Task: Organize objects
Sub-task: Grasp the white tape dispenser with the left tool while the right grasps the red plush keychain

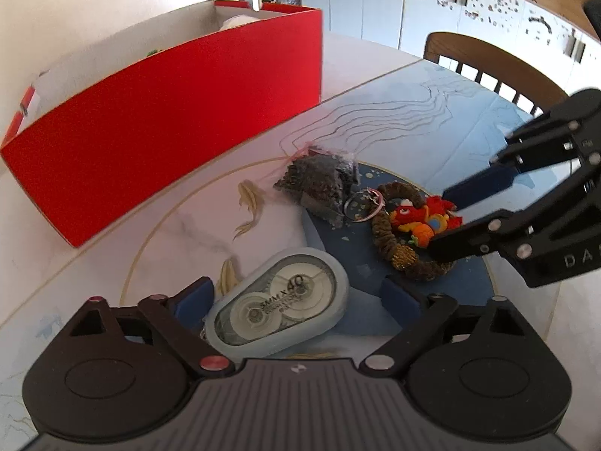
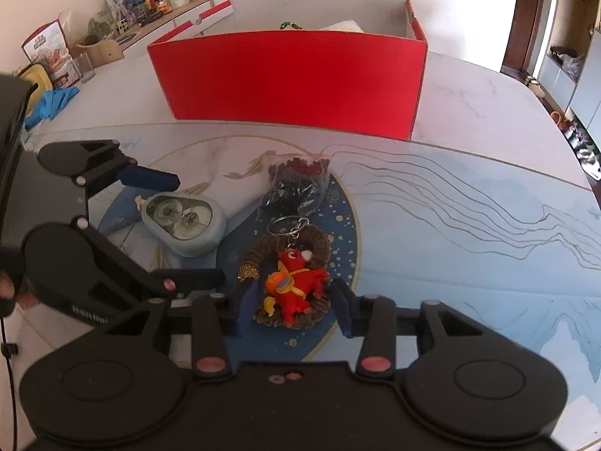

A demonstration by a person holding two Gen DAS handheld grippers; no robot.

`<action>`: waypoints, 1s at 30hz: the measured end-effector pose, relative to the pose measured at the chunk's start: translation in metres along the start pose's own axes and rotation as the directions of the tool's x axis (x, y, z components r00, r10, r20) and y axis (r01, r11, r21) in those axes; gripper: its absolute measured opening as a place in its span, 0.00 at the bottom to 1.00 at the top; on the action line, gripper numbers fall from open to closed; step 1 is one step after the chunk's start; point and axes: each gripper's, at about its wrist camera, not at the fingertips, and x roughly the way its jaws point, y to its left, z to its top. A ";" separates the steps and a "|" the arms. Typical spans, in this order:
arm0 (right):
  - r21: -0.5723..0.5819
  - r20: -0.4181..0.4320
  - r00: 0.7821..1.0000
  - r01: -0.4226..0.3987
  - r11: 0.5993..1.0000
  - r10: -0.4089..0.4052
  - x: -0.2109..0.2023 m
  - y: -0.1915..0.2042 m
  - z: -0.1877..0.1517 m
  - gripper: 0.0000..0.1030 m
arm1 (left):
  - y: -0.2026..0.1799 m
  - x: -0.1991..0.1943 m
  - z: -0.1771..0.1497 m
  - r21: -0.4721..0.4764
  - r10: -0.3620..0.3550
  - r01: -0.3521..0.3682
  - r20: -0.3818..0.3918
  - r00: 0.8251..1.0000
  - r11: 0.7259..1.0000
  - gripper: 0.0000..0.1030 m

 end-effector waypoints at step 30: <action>0.013 0.099 0.995 0.009 1.000 -0.011 -0.034 -0.005 0.006 0.24 | 0.012 -0.027 -0.014 -0.170 0.058 -0.055 0.013 0.998 0.984 0.52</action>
